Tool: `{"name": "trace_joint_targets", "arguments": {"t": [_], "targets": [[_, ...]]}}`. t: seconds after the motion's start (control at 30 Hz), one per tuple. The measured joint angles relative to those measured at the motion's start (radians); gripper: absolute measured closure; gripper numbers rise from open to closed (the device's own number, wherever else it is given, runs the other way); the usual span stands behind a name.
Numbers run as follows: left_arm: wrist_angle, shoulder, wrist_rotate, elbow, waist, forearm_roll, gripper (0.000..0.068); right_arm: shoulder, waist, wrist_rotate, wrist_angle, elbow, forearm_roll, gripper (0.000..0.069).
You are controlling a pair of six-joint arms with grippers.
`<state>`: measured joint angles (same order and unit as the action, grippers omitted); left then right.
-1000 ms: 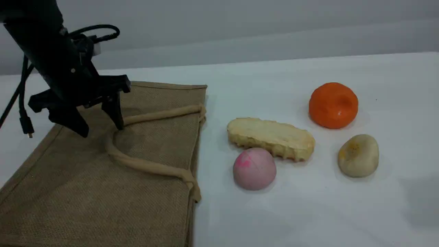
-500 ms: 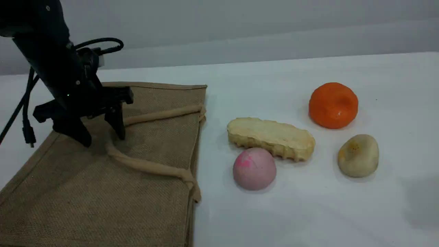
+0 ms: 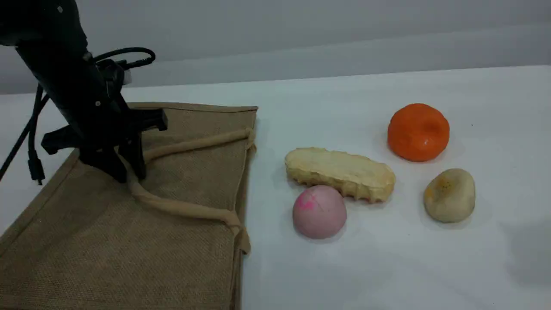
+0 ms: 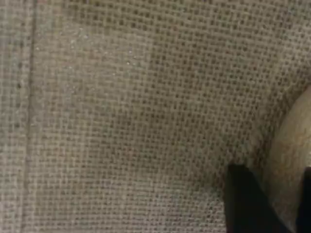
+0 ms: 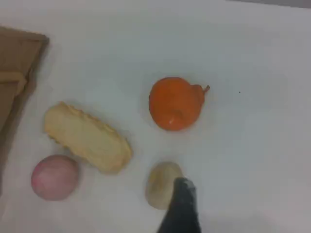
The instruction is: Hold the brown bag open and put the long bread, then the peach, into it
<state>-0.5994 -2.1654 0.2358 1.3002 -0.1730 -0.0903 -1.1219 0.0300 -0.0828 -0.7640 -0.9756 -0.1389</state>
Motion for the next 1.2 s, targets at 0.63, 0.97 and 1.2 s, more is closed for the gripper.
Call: {"name": "trace_joint_targets", "arguments": {"t": [0.63,0.97,1.2], "targets": [[-0.084,0.078,-0.108,0.036,0.000,0.011,0.0508,0.000,0.000,0.000,0.007,0.000,-0.001,0.0141],[-0.374,0.180,-0.309,0.233,0.000,0.011,0.0508,-0.013,0.000,-0.005,0.008,0.000,-0.052,0.0141],[-0.564,0.212,-0.439,0.366,0.000,0.011,0.0508,-0.073,0.000,-0.015,0.008,0.000,-0.069,0.0141]]}}
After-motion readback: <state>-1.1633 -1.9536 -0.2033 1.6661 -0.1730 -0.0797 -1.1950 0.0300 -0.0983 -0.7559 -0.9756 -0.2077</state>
